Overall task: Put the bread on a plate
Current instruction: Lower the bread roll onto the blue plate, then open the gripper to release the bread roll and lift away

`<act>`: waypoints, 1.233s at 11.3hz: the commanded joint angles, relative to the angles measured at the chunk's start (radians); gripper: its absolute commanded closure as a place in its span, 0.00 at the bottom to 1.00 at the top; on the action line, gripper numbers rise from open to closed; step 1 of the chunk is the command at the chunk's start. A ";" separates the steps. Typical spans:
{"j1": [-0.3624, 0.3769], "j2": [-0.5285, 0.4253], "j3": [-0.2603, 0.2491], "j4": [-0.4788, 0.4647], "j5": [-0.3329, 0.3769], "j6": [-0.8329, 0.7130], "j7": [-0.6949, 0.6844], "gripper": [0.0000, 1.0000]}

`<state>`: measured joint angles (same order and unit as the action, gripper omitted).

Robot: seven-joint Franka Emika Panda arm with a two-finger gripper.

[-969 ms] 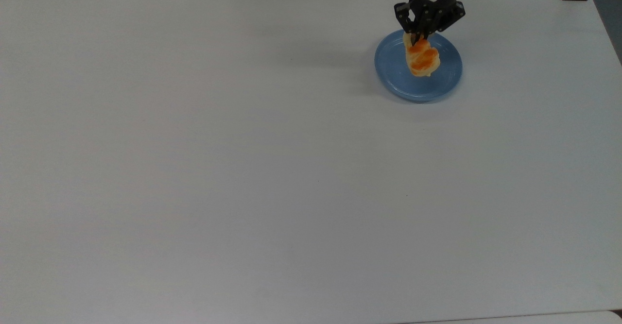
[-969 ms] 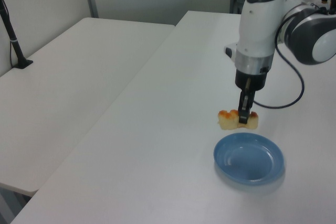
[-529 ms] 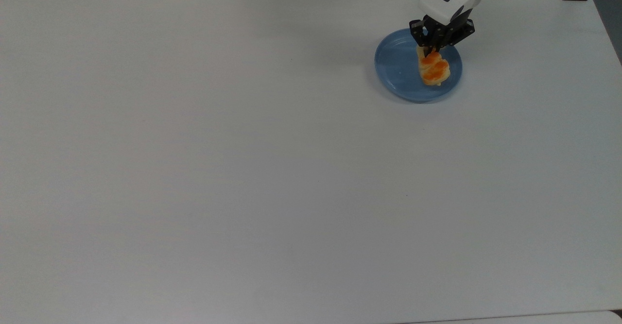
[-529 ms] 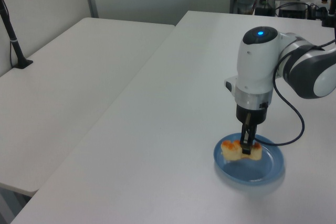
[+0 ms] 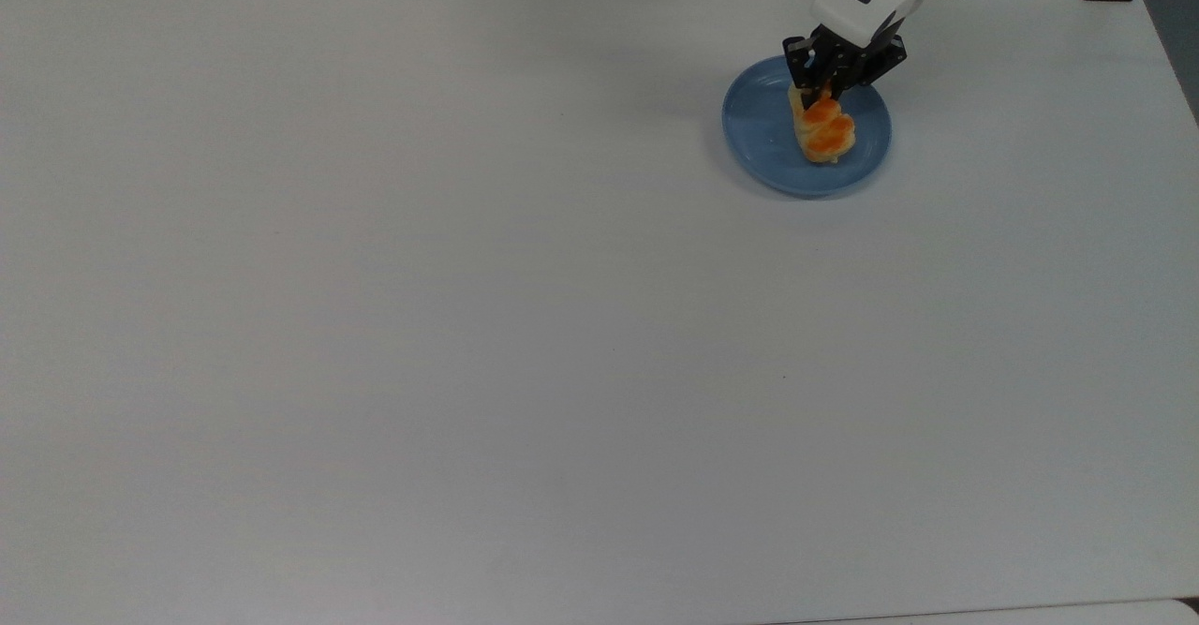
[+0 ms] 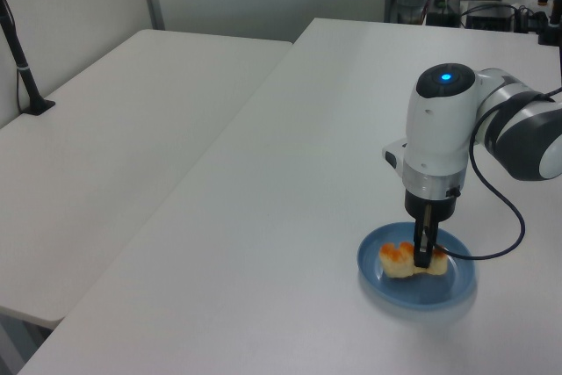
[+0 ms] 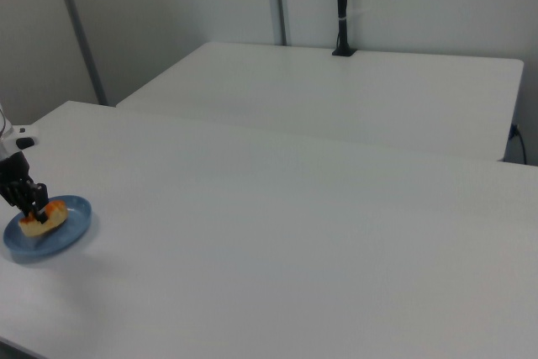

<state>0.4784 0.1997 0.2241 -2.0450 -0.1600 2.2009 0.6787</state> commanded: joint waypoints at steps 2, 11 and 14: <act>0.017 -0.023 -0.011 -0.024 -0.056 -0.003 0.074 0.14; -0.240 -0.126 -0.029 0.302 -0.047 -0.537 -0.248 0.00; -0.374 -0.169 -0.113 0.426 -0.032 -0.616 -0.456 0.00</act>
<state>0.1711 0.0547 0.1708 -1.6866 -0.2096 1.6280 0.3478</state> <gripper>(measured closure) 0.000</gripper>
